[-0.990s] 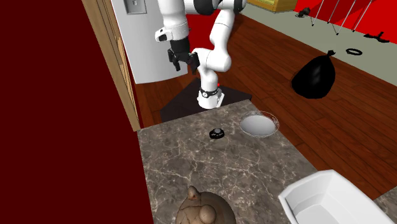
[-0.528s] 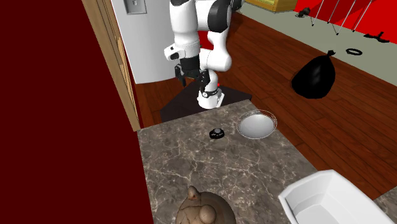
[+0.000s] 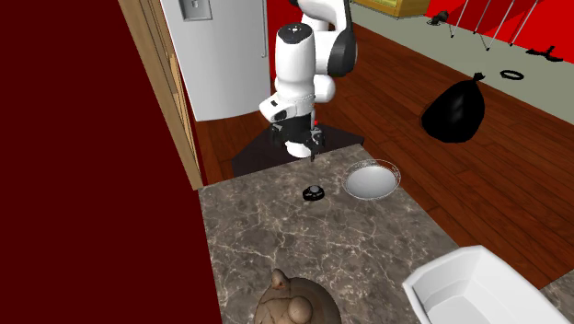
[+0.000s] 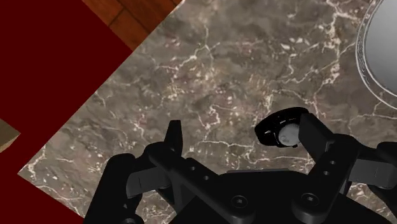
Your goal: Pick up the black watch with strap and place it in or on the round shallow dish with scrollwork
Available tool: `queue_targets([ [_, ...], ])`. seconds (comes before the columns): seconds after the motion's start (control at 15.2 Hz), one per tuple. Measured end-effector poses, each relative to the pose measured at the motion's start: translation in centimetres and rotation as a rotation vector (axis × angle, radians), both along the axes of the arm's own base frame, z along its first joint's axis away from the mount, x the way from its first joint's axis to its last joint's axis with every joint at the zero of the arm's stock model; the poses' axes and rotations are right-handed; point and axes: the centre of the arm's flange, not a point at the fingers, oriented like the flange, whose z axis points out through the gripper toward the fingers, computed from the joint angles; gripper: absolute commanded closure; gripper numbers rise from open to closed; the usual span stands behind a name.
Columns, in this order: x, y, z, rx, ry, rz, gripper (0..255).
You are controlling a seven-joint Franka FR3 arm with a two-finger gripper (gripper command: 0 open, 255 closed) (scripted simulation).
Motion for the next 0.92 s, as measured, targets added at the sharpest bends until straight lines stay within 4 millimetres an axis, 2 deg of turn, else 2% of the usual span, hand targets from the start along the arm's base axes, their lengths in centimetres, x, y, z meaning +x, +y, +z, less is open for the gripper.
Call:
queue_targets([
  [0.4, 2.1, 6.9, -3.9, -0.023, -0.031, 0.127, 0],
  [0.46, 2.2, 7.5, -4.3, -0.024, -0.034, 0.138, 0],
  [0.92, 2.4, 8.0, -7.9, -0.025, -0.036, 0.148, 0],
])
